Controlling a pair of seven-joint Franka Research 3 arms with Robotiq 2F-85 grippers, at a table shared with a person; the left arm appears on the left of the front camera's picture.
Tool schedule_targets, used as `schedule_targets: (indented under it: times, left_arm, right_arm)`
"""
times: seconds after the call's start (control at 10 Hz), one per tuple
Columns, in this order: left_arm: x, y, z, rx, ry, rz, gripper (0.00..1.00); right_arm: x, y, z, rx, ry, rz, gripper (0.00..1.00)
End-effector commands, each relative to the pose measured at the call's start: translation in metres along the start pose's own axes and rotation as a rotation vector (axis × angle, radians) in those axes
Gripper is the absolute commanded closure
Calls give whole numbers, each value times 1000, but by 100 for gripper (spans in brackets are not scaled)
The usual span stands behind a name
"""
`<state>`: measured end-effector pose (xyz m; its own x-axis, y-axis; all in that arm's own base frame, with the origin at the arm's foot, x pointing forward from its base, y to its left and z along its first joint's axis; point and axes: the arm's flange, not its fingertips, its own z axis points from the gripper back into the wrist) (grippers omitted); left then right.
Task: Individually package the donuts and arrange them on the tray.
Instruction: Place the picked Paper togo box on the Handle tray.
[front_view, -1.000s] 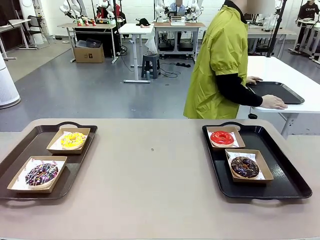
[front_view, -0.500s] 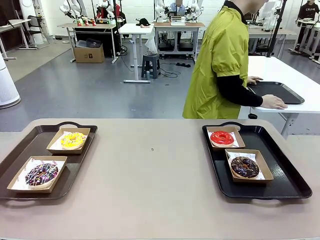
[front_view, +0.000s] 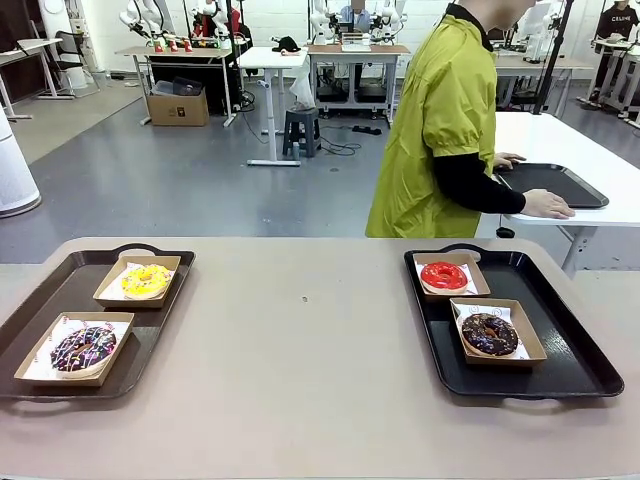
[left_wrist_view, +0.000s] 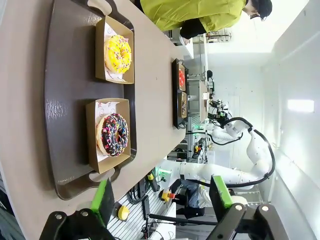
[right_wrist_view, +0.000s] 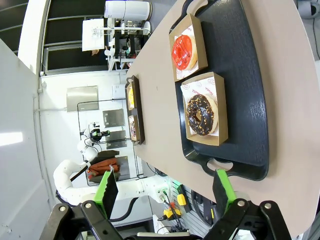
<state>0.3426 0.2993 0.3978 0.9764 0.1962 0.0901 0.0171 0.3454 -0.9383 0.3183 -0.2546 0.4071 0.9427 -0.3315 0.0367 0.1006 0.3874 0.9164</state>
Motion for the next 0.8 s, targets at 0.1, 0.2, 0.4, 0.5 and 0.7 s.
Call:
schedule_targets:
  times: [0.1,0.2,0.4,0.5,0.7]
  left_arm:
    - [1,-2,1,-5,-12,10,0]
    - [1,-2,1,-5,-12,10,0]
    - [1,-2,1,-5,-12,10,0]
    - [1,-2,1,-5,-12,10,0]
    - [1,-2,1,-5,-12,10,0]
  right_arm:
    - [0,4,1,12,-3,-10,0]
    - [0,4,1,12,-3,-10,0]
    - [0,4,1,12,-3,-10,0]
    - [0,4,1,12,-3,-10,0]
    - [0,4,1,12,-3,-10,0]
